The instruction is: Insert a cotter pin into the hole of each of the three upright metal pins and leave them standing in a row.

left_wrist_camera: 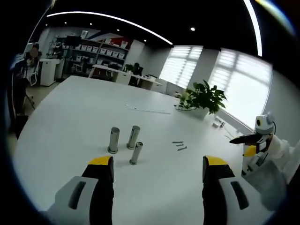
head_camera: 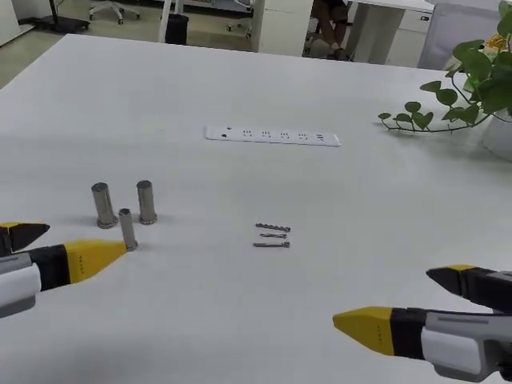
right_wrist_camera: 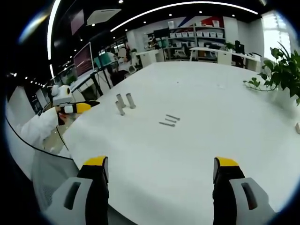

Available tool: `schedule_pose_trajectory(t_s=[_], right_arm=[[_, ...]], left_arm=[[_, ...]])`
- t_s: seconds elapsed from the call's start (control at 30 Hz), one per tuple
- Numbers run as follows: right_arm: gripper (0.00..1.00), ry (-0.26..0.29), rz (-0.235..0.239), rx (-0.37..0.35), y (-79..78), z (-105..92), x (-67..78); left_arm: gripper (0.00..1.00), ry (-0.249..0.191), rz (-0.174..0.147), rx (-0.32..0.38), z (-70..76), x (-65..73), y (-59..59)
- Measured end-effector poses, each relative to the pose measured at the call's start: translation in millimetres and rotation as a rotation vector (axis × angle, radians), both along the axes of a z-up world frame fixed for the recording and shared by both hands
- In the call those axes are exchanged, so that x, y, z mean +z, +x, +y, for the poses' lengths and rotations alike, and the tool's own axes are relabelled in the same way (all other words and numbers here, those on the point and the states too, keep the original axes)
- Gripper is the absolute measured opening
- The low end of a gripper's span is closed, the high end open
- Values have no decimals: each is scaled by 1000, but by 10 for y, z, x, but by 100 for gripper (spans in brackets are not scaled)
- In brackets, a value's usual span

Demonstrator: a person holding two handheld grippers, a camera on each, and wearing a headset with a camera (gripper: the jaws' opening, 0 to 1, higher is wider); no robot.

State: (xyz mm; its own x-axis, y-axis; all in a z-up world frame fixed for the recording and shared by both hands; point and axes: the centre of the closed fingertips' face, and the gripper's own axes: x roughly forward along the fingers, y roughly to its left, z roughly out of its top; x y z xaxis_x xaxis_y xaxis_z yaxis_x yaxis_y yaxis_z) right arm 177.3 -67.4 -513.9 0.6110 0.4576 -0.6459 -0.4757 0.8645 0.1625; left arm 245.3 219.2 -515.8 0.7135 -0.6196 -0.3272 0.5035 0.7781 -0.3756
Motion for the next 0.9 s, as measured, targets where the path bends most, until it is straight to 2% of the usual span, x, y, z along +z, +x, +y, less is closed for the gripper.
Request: schedule_pose_trajectory(t_s=[0.07, 0.23, 0.4, 0.53, 0.67, 0.77, 0.83, 0.9], right_arm=[[91, 0, 2, -2, 6, -7, -6], [91, -7, 11, -6, 14, -23, -38], [91, -18, 22, -4, 15, -31, -71], [91, -16, 23, -3, 13, -35, -73], [91, -25, 29, -6, 3, -62, -112], [91, -10, 35, -14, -6, -65, -120], [91, -5, 36, -18, -7, -63, -122], [91, -5, 36, -16, -11, -60, -122]], left_arm=[[74, 14, 2, -6, 7, -24, 51], [65, 35, -18, -10, 2, -62, 205], [61, 48, -5, -12, 18, -157, 352], [52, 71, -3, -31, 4, -237, 417], [50, 76, 7, -39, -24, -323, 475], [46, 81, 16, -32, -32, -392, 527], [43, 81, 23, -36, -66, -423, 549], [40, 62, 26, -39, -122, -416, 575]])
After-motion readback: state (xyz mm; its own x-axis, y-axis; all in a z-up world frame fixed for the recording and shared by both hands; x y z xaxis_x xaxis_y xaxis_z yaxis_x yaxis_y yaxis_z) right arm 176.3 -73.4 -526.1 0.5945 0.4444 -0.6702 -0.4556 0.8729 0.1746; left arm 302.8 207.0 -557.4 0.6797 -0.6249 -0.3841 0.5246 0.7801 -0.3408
